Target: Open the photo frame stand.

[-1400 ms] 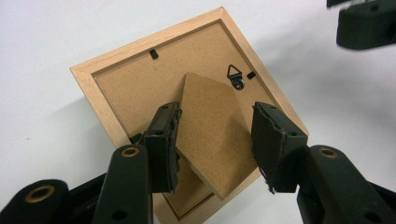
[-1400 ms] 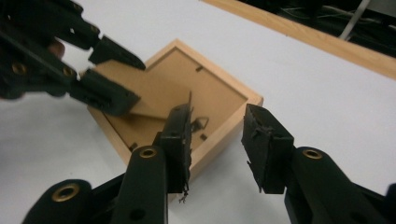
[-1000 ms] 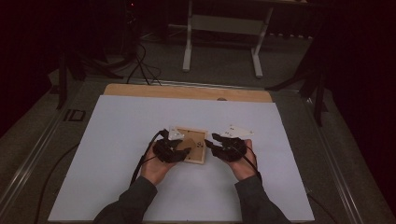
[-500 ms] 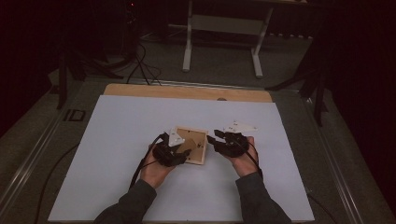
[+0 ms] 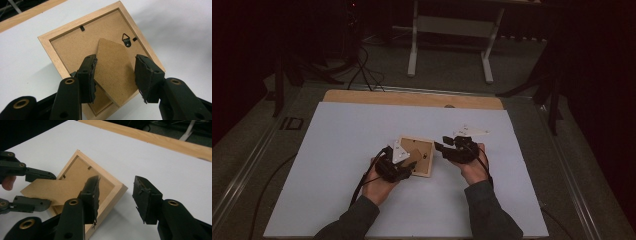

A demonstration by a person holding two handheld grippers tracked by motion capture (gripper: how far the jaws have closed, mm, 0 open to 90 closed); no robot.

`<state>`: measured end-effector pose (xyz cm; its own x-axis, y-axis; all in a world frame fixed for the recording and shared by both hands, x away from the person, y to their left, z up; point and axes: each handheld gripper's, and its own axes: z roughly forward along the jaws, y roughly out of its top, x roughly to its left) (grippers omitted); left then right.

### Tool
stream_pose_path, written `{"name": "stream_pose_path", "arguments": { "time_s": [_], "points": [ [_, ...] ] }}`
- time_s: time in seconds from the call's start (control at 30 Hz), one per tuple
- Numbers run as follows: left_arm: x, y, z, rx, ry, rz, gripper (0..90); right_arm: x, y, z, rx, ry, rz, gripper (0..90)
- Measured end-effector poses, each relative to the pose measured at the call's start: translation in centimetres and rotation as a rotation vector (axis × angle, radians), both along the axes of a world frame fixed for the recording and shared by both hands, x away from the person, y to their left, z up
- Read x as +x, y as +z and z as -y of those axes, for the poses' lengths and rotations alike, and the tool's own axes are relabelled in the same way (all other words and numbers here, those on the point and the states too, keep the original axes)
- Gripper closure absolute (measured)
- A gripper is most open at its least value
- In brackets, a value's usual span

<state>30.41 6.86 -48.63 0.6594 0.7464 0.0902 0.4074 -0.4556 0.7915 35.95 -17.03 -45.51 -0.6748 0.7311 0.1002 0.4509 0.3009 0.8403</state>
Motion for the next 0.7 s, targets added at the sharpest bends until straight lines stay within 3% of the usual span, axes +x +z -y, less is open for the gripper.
{"name": "stream_pose_path", "arguments": {
  "time_s": [0.7],
  "points": [
    [-1.4,-0.3,0.5,0.039,-0.003,0.088,53.3,1.7,-1.6,-0.7,0.011,-0.005,-0.100,54.8]
  ]
}}
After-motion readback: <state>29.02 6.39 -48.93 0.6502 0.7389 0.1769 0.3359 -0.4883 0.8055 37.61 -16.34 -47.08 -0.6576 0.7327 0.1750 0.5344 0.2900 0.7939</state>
